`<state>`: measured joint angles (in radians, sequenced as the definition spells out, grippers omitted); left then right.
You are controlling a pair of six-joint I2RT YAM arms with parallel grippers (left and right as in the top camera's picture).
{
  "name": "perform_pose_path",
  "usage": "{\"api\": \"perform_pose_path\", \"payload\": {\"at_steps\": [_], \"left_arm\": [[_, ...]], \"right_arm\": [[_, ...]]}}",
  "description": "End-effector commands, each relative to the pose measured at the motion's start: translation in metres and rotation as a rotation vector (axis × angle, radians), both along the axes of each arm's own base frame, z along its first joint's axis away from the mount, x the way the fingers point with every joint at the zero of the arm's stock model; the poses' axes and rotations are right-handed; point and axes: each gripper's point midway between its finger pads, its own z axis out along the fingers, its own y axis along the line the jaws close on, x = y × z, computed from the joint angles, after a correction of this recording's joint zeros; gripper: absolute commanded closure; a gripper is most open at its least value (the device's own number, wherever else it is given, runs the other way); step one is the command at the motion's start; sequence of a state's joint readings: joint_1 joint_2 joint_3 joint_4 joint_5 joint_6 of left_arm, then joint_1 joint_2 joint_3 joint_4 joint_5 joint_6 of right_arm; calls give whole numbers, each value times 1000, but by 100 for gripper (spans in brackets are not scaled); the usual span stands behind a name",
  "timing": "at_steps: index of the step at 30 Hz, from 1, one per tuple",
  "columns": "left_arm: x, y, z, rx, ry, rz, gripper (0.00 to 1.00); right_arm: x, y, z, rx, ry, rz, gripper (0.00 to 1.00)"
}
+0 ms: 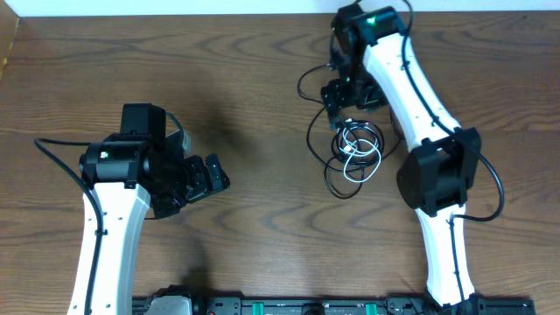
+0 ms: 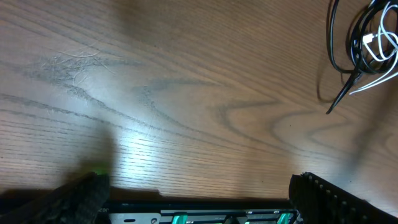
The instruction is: Untangle cables
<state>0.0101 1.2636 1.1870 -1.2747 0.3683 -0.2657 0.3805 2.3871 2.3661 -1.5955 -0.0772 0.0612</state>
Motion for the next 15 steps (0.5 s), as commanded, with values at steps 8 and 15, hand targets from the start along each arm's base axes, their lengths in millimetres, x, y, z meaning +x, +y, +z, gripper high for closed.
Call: {"api": "perform_pose_path", "payload": {"at_steps": [8, 15], "left_arm": [[0, -2, -2, -6, 10, 1, 2], [0, -2, -2, -6, 10, 1, 2]], "right_arm": [[6, 17, -30, -103, -38, 131, 47], [7, 18, -32, -101, -37, 109, 99]]}}
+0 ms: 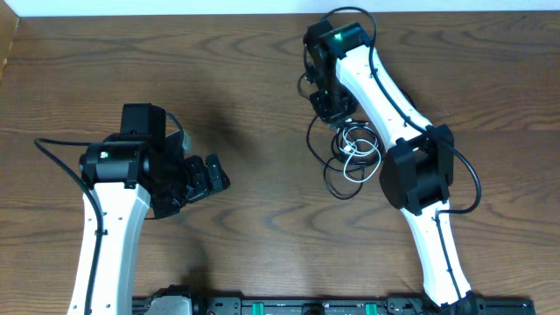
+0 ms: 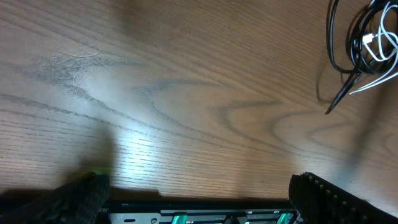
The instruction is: Untangle cables
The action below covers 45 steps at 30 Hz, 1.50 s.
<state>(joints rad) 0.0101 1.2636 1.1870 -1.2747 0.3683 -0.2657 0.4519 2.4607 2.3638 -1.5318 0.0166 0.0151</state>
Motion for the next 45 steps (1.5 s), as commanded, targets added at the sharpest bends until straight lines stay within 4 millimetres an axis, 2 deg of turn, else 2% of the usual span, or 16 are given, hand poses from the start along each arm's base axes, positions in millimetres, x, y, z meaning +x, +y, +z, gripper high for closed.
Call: {"api": "perform_pose_path", "payload": {"at_steps": [1, 4, 8, 11, 16, 20, 23, 28, 31, 34, 39, 45], "left_arm": [[0, -2, -2, -6, 10, 2, 2], [0, -2, -2, -6, 10, 1, 2], [0, -2, -2, -6, 10, 1, 2], [0, -2, -2, -6, 10, 1, 2], [0, -2, -2, -6, 10, 1, 2], [0, -2, -2, -6, 10, 1, 2], [0, -2, -2, -6, 10, 1, 2], [0, -2, -2, -6, 10, 1, 2], [0, -2, -2, -6, 10, 1, 2], [0, -2, -2, -6, 10, 1, 2], [0, -2, -2, -6, 10, 1, 2], [0, -2, -2, -6, 10, 1, 2]], "right_arm": [[2, -2, 6, -9, -16, -13, 99], [0, -2, 30, 5, -45, -13, 99], [-1, -3, 98, 64, -165, -15, 99], [-3, -5, 164, 138, -320, -33, 99], [-11, -9, 293, 326, -686, -42, 99], [-30, -22, 399, 476, -1006, -61, 99], [-48, -44, 462, 541, -1209, -145, 99], [-77, -66, 538, 655, -1454, -198, 99], [-88, -72, 564, 710, -1537, -213, 99], [-89, -74, 577, 743, -1580, -233, 99], [-75, -73, 577, 729, -1600, -256, 99], [-64, -112, 566, 584, -1635, -510, 99]]}}
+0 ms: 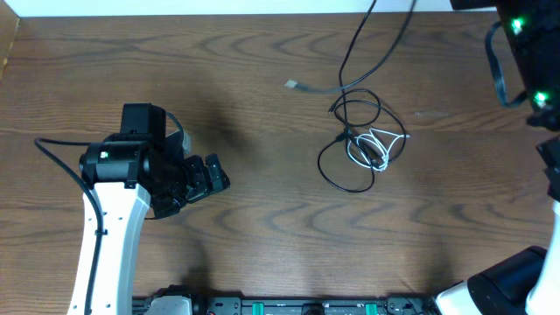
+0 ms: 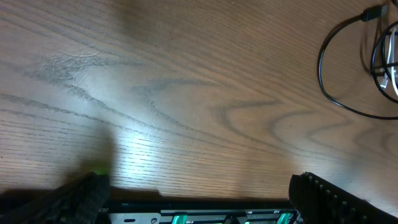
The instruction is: Untangle cables
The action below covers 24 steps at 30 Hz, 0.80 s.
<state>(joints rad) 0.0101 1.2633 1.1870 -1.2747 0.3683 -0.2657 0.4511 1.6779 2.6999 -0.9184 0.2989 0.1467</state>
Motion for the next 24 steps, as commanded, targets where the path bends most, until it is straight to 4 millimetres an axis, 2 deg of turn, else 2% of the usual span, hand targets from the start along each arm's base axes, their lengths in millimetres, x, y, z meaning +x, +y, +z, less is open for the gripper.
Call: {"api": "perform_pose_path", "payload": {"at_steps": [1, 6, 12, 17, 20, 24], "left_arm": [[0, -2, -2, -6, 10, 1, 2], [0, -2, -2, -6, 11, 1, 2], [0, -2, -2, -6, 10, 1, 2], [1, -2, -1, -7, 4, 3, 2], [13, -2, 1, -7, -48, 2, 2], [16, -1, 1, -6, -58, 2, 2]], "right_arm": [[3, -28, -9, 88, 41, -159, 99], [4, -19, -39, 85, 163, -111, 99], [-16, 40, -85, 24, 365, 244, 99], [-30, 69, -111, 8, 484, 417, 99], [-38, 90, -129, 9, 567, 543, 99], [-38, 111, -153, 12, 671, 649, 99]]}}
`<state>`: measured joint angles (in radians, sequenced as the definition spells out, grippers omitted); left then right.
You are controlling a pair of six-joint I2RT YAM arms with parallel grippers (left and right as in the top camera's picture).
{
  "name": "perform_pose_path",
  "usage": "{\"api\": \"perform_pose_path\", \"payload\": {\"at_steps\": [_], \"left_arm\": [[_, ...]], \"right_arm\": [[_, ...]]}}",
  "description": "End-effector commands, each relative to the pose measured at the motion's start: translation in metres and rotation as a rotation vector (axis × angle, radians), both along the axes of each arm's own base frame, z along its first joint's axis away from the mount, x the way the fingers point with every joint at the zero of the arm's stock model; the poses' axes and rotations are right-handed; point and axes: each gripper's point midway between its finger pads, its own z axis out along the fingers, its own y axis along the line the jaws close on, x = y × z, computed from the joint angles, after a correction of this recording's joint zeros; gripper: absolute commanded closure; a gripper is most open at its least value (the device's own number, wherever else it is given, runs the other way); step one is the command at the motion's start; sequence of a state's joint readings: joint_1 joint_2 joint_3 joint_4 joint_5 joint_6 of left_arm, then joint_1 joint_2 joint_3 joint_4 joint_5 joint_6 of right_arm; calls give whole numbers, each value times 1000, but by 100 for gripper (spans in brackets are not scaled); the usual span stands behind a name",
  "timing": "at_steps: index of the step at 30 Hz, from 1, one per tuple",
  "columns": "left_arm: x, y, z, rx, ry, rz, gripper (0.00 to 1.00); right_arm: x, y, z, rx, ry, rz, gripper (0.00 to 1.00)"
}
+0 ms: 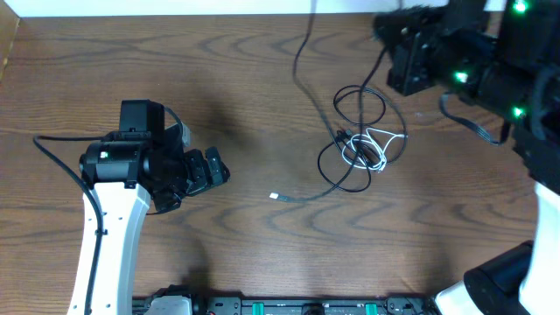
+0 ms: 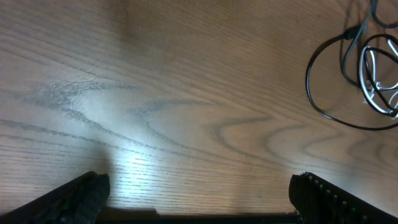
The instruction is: Untangle cables
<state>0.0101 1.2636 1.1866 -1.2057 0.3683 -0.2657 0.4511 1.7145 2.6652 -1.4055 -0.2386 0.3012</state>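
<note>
A knot of black cable (image 1: 353,166) and white cable (image 1: 378,138) lies right of the table's middle; in the left wrist view the cable knot (image 2: 323,106) shows at the far right. One black strand (image 1: 300,74) climbs from it to the top edge. A loose plug end (image 1: 274,196) lies front-left of the knot. My left gripper (image 1: 217,172) is open over bare wood at the left, its fingers (image 2: 314,190) wide apart. My right arm (image 1: 437,57) looms high at the top right; its jaws cannot be made out.
The wooden table (image 1: 219,79) ends at a white wall along the back. A dark rail with green fittings (image 1: 262,307) runs along the front edge. The left arm's own black lead (image 1: 52,153) loops at the far left.
The right arm was at the far right edge and now fills the top right. The plug end, which lay behind the knot, now lies front-left of it. The left wrist view has shifted slightly.
The right gripper first stood at the back of the bunched cables, then a little further left. Later the arm was off at the right edge, a black strand rose to the top edge, and the knot lay looser. Now the plug end lies in front.
</note>
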Motion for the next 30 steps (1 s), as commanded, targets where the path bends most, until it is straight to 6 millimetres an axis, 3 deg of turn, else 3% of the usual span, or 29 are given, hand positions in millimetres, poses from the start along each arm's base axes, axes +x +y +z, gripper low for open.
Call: {"api": "perform_pose_path", "payload": {"at_steps": [1, 10, 14, 19, 21, 24, 27, 30], "left_arm": [[-1, -2, -2, -7, 10, 2, 2], [2, 6, -2, 7, 5, 32, 2], [5, 26, -2, -6, 22, 171, 2], [7, 50, 1, -83, 43, 361, 2], [6, 54, 3, -117, 46, 392, 2], [4, 60, 3, -126, 54, 421, 2], [4, 62, 3, -126, 53, 431, 2], [4, 62, 3, -126, 53, 431, 2]], "right_arm": [[0, 31, -23, 37, 114, 146, 99], [27, 83, -96, -19, 317, 246, 99], [38, 103, -129, -52, 389, 266, 99], [39, 134, -170, -101, 477, 311, 98], [33, 149, -186, -124, 506, 341, 82], [20, 173, -207, -176, 517, 414, 46], [7, 188, -220, -224, 514, 474, 29], [-3, 189, -221, -248, 522, 481, 15]]}}
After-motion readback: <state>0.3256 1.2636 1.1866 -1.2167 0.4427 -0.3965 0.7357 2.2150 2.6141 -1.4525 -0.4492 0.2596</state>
